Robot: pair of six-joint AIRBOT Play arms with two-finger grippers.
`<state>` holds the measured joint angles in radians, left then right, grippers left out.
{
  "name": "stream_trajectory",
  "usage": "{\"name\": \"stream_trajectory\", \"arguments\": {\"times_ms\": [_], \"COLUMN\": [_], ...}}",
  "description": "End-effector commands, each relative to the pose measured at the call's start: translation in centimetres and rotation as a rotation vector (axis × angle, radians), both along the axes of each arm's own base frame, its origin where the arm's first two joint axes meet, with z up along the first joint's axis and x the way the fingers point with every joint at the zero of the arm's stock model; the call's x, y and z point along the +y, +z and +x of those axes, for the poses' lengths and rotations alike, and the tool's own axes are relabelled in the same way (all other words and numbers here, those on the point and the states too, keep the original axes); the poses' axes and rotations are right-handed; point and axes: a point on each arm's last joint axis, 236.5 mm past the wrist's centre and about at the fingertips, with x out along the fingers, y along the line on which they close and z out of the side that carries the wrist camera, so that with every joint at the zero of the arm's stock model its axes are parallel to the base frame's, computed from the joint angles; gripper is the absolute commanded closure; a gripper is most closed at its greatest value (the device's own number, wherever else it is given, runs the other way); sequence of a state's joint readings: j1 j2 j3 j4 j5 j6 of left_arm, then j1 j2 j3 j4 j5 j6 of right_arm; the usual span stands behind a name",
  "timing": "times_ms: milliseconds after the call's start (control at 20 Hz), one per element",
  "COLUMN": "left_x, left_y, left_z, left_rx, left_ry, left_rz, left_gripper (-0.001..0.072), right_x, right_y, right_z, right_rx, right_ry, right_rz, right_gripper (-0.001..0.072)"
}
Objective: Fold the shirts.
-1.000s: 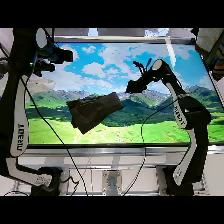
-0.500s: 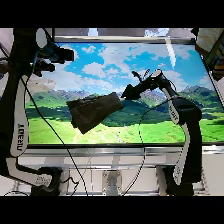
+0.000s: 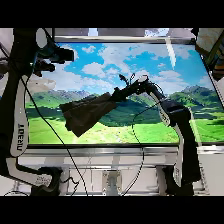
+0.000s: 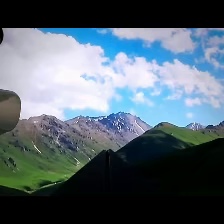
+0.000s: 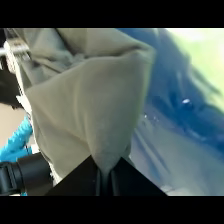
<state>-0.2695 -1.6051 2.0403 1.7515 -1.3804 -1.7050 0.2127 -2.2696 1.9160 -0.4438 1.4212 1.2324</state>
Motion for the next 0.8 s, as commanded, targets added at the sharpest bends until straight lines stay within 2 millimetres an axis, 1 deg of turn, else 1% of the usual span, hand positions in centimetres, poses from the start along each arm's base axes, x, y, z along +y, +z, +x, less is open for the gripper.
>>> {"name": "stream_trajectory", "arguments": {"times_ms": [0, 50, 100, 150, 200, 250, 300, 350, 400, 450, 500, 550, 600, 650, 700, 750], "left_x": [0.2, 0.3, 0.2, 0.2, 0.2, 0.2, 0.1, 0.1, 0.0, -0.1, -0.3, -0.8, -1.2, -1.7, -2.0, -2.2], "left_y": [-0.3, -0.3, -0.3, -0.3, -0.3, -0.3, -0.3, -0.2, -0.2, -0.2, -0.2, -0.1, -0.1, -0.1, -0.1, -0.1], "left_z": [-0.5, -0.6, -0.6, -0.5, -0.5, -0.5, -0.4, -0.4, -0.4, -0.4, -0.3, -0.2, -0.2, -0.2, -0.3, -0.4], "left_rx": [0.025, 0.028, 0.028, 0.027, 0.025, 0.023, 0.022, 0.021, 0.020, 0.018, 0.014, 0.008, 0.008, 0.010, 0.013, 0.015], "left_ry": [-0.002, -0.001, -0.001, -0.002, -0.002, -0.002, -0.003, -0.003, -0.004, -0.006, -0.012, -0.021, -0.030, -0.042, -0.052, -0.064], "left_rz": [0.012, 0.012, 0.012, 0.009, 0.009, 0.008, 0.007, 0.007, 0.004, 0.000, -0.010, -0.027, -0.045, -0.060, -0.068, -0.069], "left_gripper": [0.0699, 0.0699, 0.0699, 0.0699, 0.0699, 0.0699, 0.0699, 0.0699, 0.0699, 0.0699, 0.0699, 0.0699, 0.0699, 0.0699, 0.0699, 0.0699], "right_x": [-4.4, -8.2, -12.7, -18.2, -24.1, -30.7, -36.7, -42.0, -46.8, -50.0, -52.0, -53.0, -53.8, -54.6, -54.9, -54.9], "right_y": [2.2, 2.7, 3.4, 4.4, 5.6, 7.4, 9.6, 12.4, 15.5, 18.1, 20.1, 21.2, 21.6, 21.4, 20.6, 19.2], "right_z": [2.9, 4.3, 5.3, 5.7, 5.4, 4.4, 2.8, 0.8, -1.6, -4.2, -6.7, -9.0, -11.1, -13.5, -15.7, -18.1], "right_rx": [-0.073, -0.123, -0.173, -0.210, -0.232, -0.239, -0.239, -0.234, -0.220, -0.190, -0.154, -0.109, -0.063, -0.006, 0.050, 0.120], "right_ry": [-0.080, -0.123, -0.161, -0.198, -0.237, -0.281, -0.325, -0.368, -0.420, -0.470, -0.526, -0.572, -0.601, -0.620, -0.623, -0.612], "right_rz": [-0.045, -0.147, -0.268, -0.425, -0.598, -0.798, -0.983, -1.150, -1.295, -1.389, -1.420, -1.406, -1.399, -1.403, -1.401, -1.395], "right_gripper": [0.0688, 0.0687, 0.0688, 0.0687, 0.0688, 0.0687, 0.0687, 0.0688, 0.0687, 0.0688, 0.0688, 0.0688, 0.0688, 0.0688, 0.0689, 0.0688]}}
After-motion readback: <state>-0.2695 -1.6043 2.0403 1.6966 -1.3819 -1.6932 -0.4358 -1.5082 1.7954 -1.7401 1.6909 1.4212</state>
